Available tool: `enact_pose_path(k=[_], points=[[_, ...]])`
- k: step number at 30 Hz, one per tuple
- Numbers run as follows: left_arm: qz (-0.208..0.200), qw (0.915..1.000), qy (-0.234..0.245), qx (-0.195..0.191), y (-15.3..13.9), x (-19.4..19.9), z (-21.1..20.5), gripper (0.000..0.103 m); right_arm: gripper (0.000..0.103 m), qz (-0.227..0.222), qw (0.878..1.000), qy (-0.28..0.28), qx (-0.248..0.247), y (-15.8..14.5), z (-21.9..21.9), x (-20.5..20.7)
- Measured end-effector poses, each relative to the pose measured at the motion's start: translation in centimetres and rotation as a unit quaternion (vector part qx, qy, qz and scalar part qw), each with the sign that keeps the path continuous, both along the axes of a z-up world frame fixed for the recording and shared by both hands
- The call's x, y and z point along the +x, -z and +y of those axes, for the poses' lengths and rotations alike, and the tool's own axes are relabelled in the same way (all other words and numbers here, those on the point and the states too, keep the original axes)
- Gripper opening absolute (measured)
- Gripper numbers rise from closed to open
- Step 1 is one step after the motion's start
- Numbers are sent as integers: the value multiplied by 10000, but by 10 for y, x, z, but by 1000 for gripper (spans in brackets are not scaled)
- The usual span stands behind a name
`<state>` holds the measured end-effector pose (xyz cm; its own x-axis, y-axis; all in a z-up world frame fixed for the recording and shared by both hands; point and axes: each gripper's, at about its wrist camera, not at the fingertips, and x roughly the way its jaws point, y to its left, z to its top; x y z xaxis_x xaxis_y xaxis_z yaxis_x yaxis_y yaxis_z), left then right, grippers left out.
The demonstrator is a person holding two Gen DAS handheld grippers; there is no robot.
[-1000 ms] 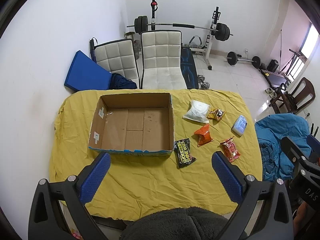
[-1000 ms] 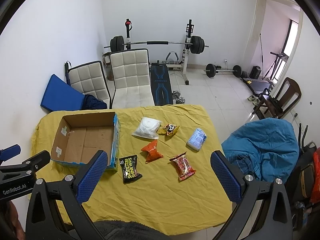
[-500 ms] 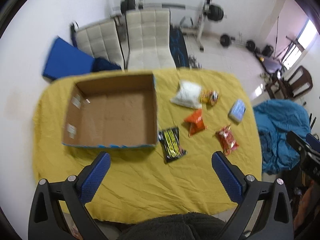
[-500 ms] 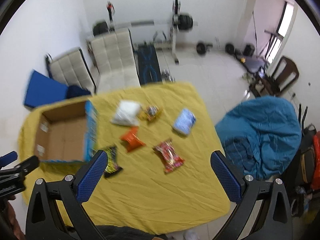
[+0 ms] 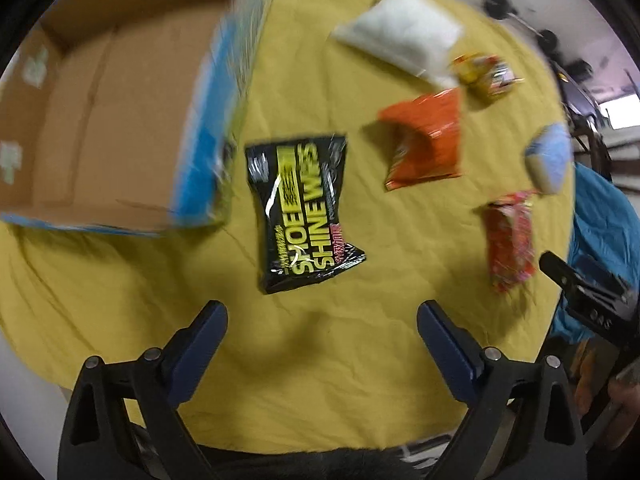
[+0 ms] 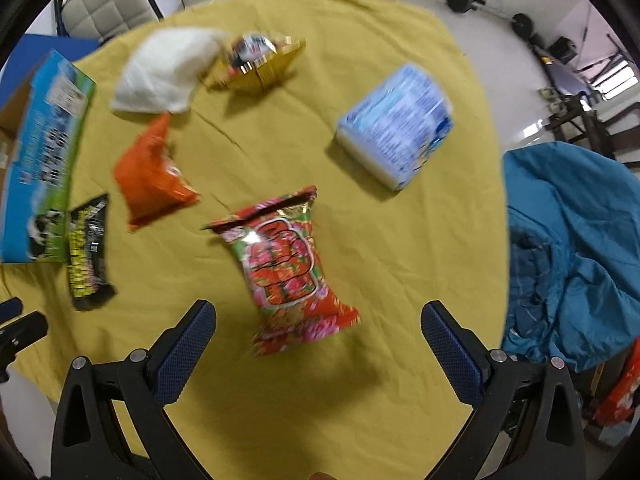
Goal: Organize soft objects
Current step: 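Grasp the black wipes pouch with the left tool while the right tool grasps the red floral bag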
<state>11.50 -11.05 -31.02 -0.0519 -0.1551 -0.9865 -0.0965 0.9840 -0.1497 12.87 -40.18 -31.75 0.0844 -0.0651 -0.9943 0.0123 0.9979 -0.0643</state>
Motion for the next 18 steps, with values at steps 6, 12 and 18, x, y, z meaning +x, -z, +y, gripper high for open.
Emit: enact_pose_path(k=[6,12,18], points=[[233,9980,-580,-36,52,11,5,96,103,346,9980,-258,468,45,-4,11],[108,9978,-660,-38,67,14,6,61,71,724,9948,-73,714,88,-11,16],[-50,9992,-386,-51,63,-18,-7,51,55,1094,9913,247,684,110,-19,-7]])
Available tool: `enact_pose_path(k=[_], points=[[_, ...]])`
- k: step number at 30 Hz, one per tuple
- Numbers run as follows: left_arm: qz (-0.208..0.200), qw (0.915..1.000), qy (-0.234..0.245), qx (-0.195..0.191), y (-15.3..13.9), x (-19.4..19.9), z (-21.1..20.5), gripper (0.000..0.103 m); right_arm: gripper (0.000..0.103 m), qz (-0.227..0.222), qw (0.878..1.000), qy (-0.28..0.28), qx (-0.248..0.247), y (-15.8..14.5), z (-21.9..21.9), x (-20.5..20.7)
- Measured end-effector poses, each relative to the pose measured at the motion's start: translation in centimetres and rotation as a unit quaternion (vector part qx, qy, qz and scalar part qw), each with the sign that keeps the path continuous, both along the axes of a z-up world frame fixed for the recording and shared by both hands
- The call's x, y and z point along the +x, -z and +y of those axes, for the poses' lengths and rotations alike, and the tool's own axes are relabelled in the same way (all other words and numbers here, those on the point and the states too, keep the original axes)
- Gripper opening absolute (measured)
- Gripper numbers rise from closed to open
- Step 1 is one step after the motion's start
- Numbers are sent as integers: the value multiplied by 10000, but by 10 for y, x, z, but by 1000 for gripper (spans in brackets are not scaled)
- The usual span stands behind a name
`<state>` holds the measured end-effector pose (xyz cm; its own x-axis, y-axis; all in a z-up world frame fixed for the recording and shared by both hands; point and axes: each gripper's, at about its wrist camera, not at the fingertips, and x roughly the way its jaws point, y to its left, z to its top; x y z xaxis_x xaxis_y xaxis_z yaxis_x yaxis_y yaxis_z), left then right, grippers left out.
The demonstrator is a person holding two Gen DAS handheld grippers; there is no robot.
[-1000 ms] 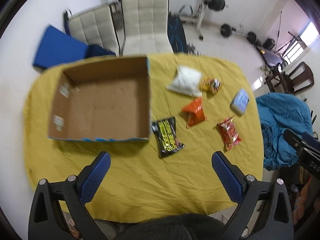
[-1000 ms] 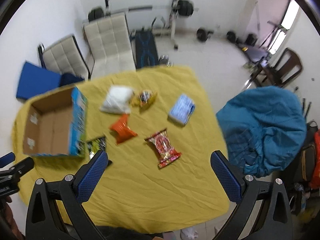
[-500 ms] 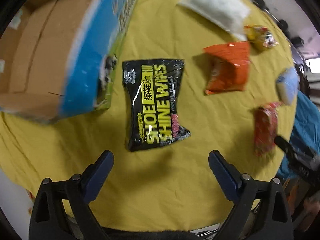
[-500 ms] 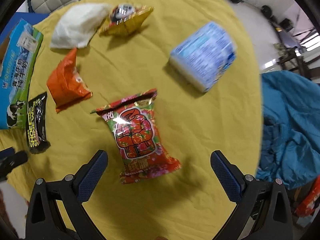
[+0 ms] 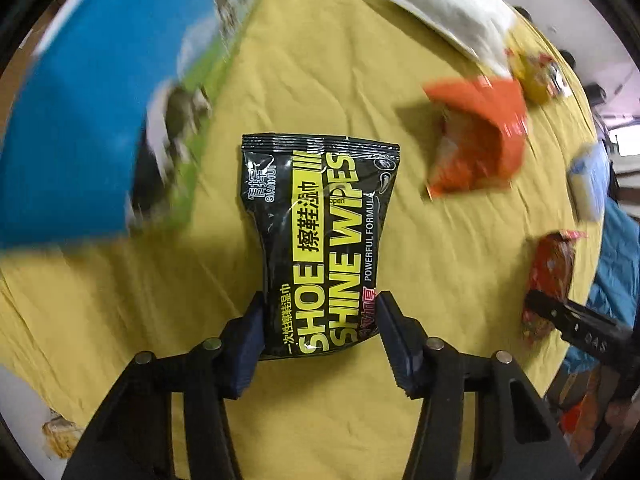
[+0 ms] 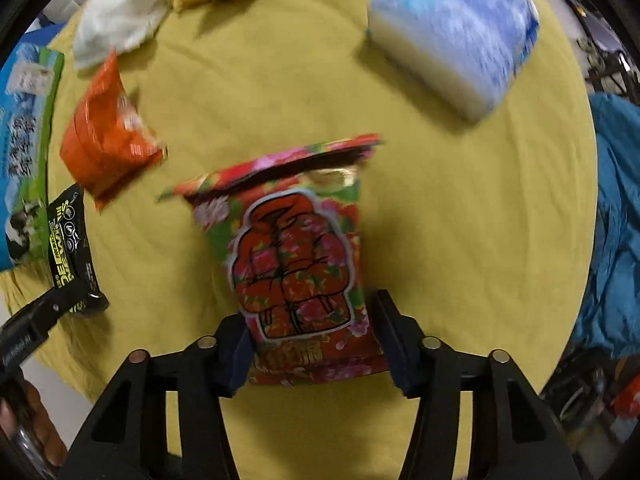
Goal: Organize soft objects
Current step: 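Grasp the black wipes pouch with the left tool while the right tool grasps the red floral bag, then carry both bags over the cardboard box with both tools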
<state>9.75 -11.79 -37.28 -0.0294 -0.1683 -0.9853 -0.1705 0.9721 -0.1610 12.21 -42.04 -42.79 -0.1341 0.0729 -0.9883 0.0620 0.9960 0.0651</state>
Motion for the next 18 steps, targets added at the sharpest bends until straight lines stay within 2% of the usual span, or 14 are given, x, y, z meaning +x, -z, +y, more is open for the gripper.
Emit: enact_pose_path(k=[6,8,12,13,18], points=[[235,9975,665,-10,5,-55,-28,54,54,338,9994,-1,-80,20,6,-57],[227,9968,772,3,6,-63,-32,55,54,273,9996,70,-57,27,4,-70],[312,9981,500,-188,14,-57,-25,56,56,190,9993,324,35,39,-10,-89],[312,9984,402,-247,16,-54,-21,56,56,186,9991,365,61,25,-18,-93],[258,9989,274,-277,20,-51,-16,53,56,86,9993,350,27,33,-29,-111]])
